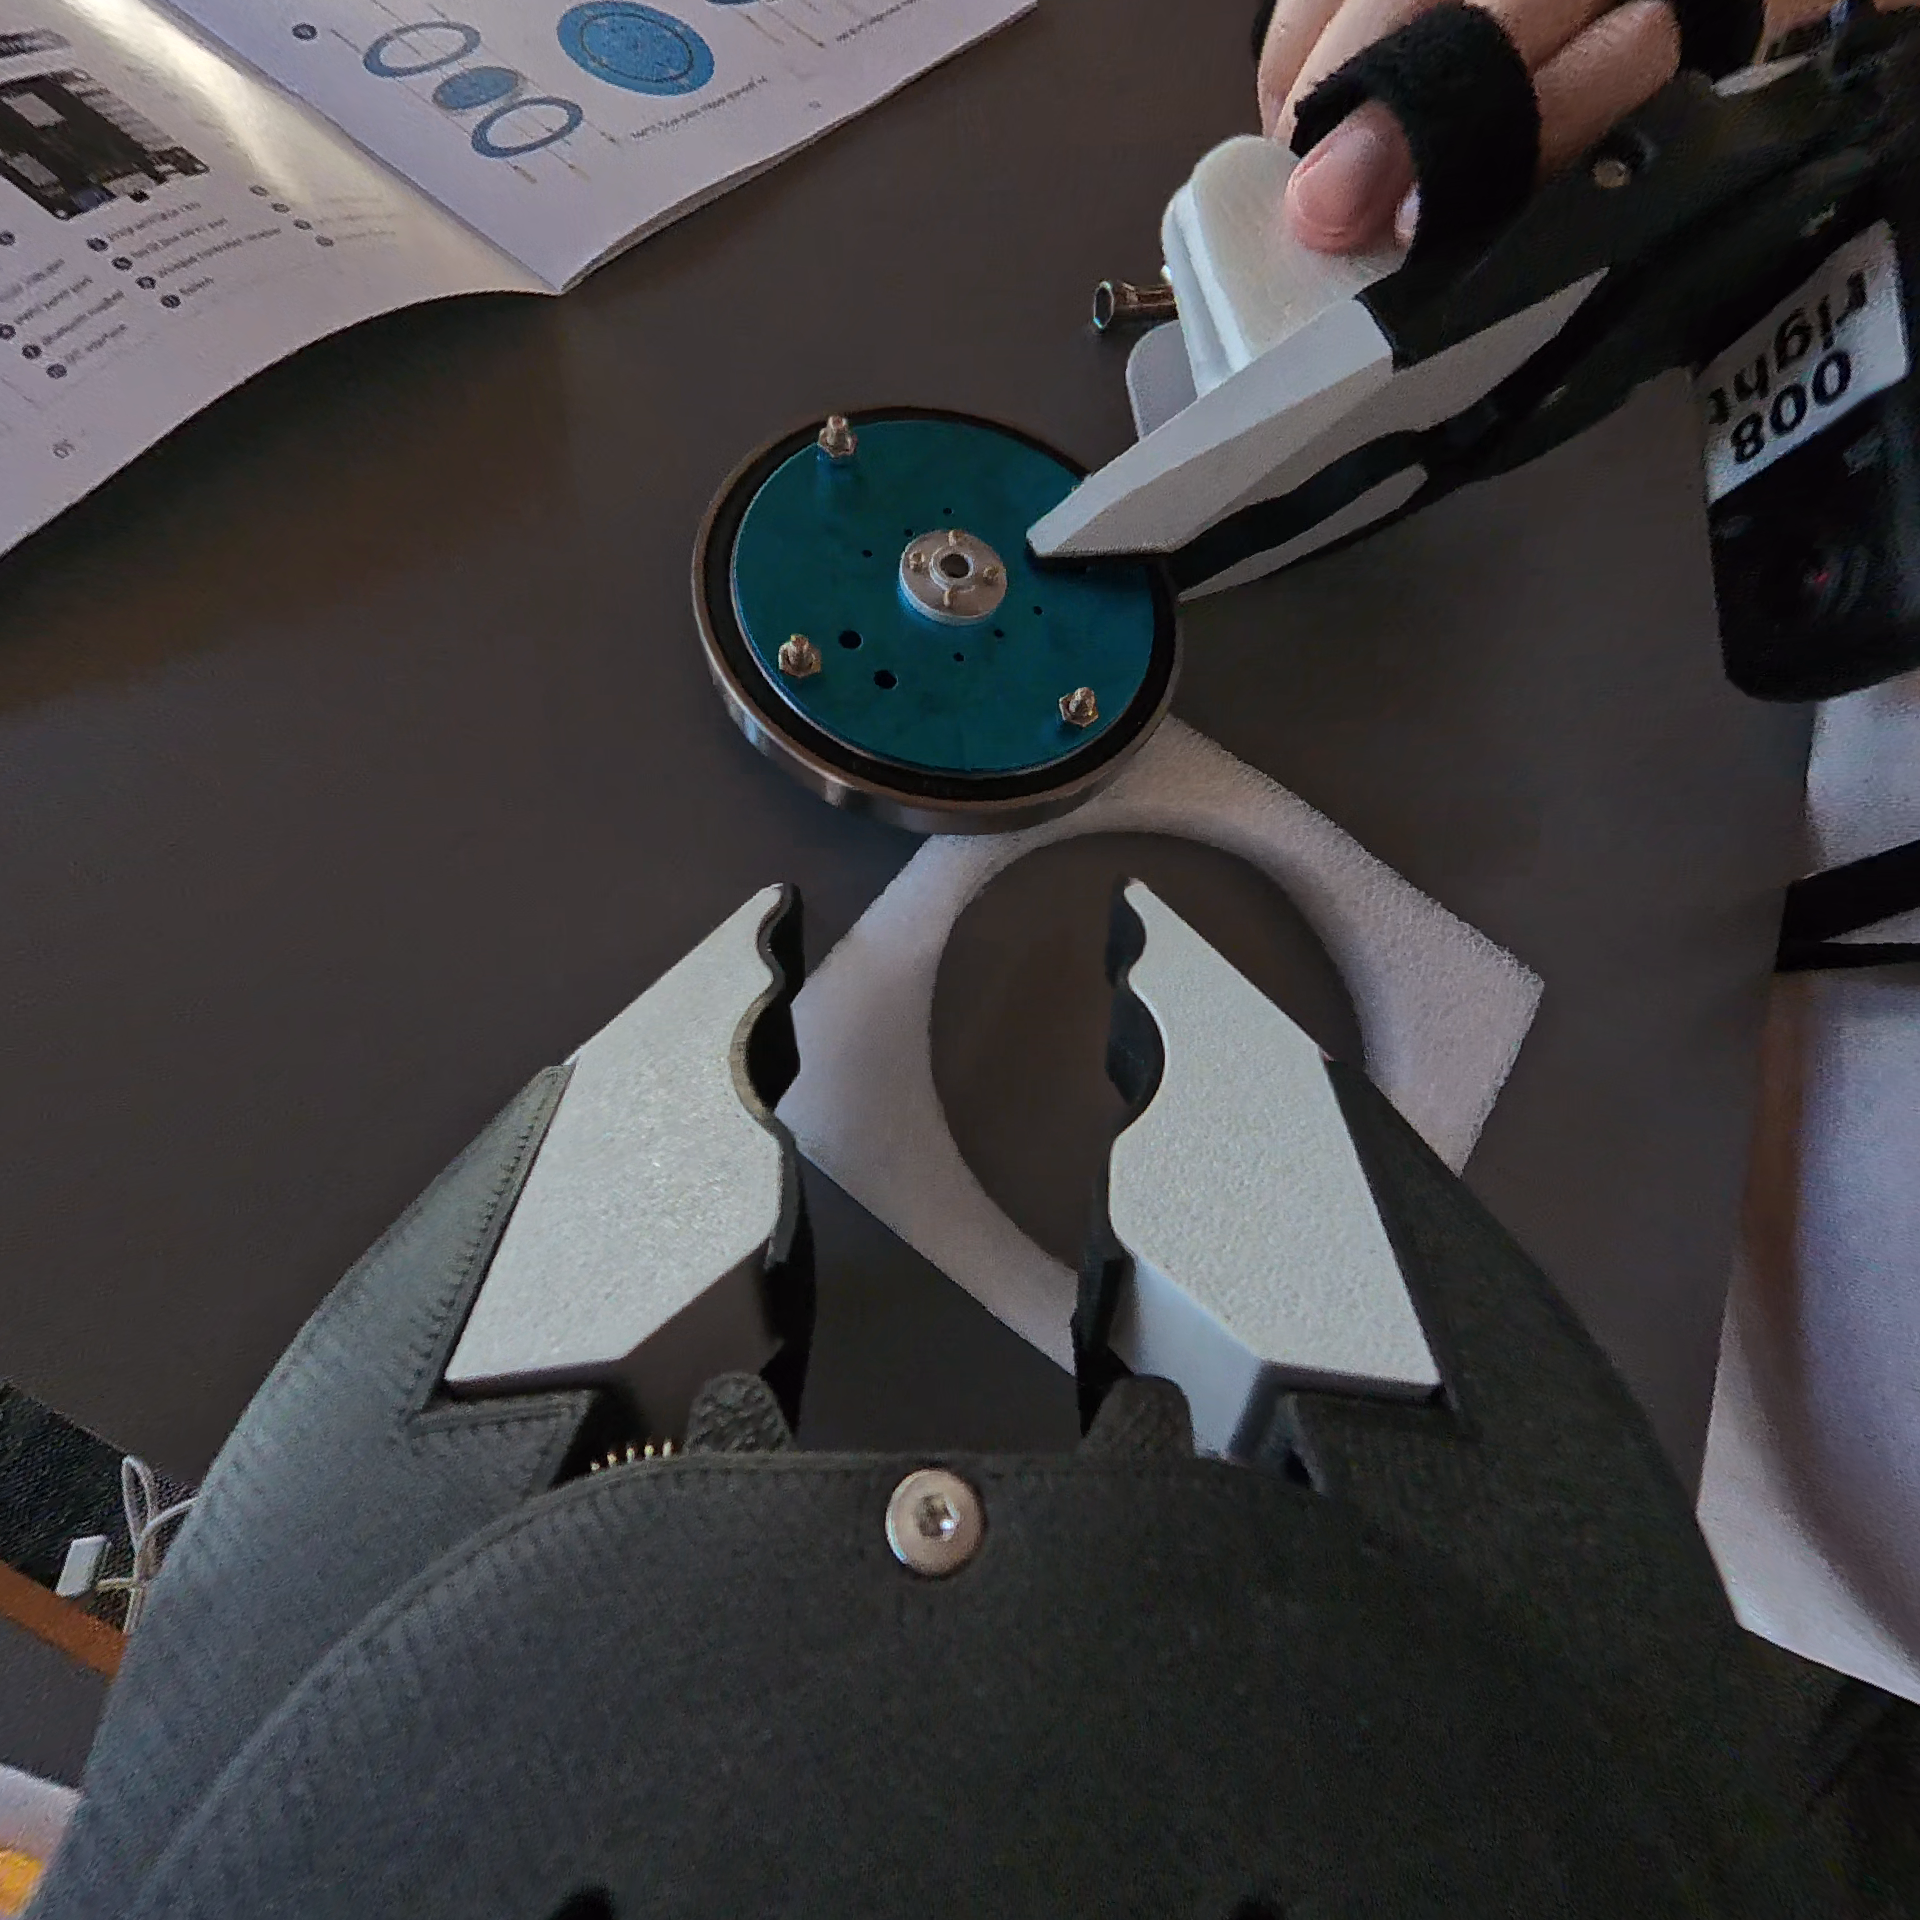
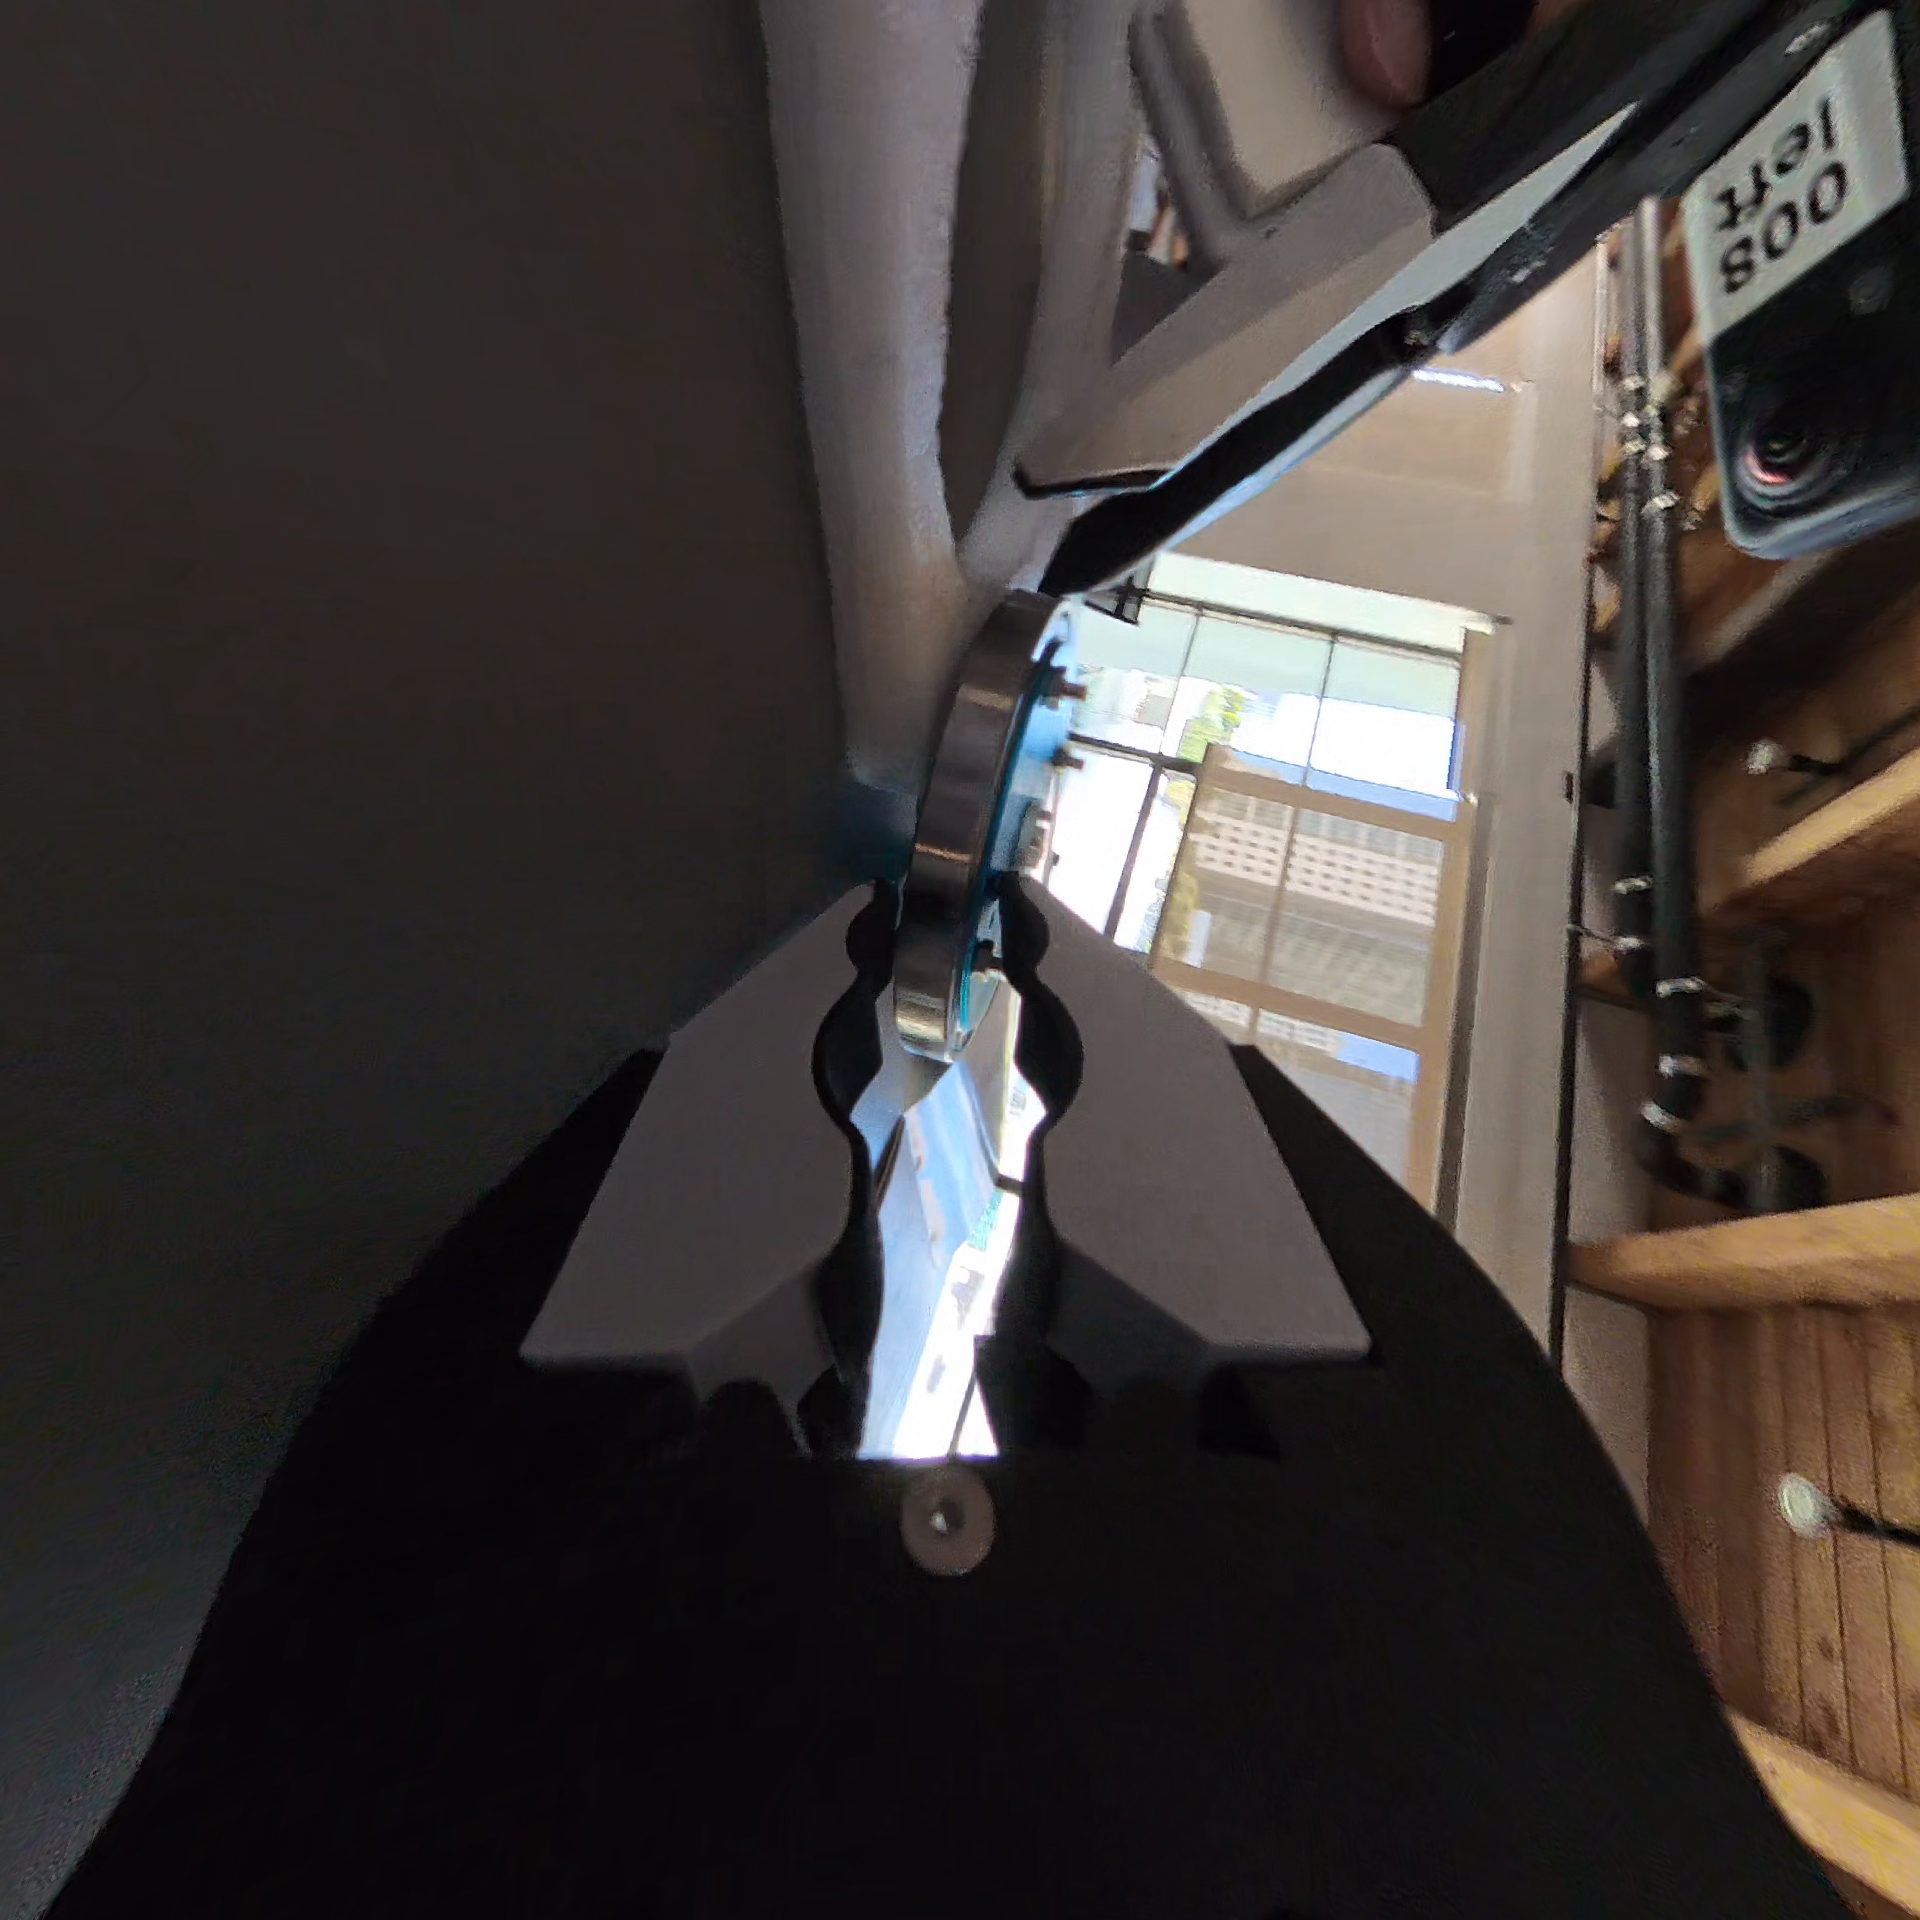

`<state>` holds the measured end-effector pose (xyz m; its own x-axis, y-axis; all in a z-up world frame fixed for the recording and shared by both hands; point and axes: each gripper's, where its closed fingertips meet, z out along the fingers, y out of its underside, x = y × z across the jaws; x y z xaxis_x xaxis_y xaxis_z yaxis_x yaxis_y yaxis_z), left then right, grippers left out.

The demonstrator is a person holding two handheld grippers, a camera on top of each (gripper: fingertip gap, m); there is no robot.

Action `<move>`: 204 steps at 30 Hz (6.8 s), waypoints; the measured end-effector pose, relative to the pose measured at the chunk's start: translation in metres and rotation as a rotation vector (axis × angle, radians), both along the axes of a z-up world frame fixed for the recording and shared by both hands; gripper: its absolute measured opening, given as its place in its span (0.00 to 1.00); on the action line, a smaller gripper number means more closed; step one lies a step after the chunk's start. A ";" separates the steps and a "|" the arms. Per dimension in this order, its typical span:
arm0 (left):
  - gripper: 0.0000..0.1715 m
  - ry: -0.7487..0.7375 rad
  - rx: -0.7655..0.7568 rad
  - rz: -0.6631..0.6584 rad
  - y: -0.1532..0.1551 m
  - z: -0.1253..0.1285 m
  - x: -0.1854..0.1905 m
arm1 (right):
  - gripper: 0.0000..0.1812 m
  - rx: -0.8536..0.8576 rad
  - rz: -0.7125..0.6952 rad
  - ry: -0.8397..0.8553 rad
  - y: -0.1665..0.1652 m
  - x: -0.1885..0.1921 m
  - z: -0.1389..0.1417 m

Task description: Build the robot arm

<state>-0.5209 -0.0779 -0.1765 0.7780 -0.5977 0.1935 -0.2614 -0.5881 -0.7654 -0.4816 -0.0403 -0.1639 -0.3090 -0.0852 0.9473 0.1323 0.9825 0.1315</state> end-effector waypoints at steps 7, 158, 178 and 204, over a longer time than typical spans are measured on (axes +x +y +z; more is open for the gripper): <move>0.23 -0.019 -0.038 0.108 -0.008 -0.001 -0.003 | 0.07 -0.122 -0.106 -0.058 0.004 -0.002 0.014; 0.04 -0.327 0.559 0.234 0.026 0.122 0.056 | 0.03 -1.990 0.208 -0.430 -0.016 0.001 0.126; 0.14 -0.040 0.405 0.240 0.016 0.058 0.025 | 0.03 -1.589 0.052 -0.472 -0.014 -0.008 0.040; 0.09 -0.037 0.339 0.198 0.021 0.046 0.034 | 0.03 -1.150 0.164 -0.839 -0.019 0.002 0.035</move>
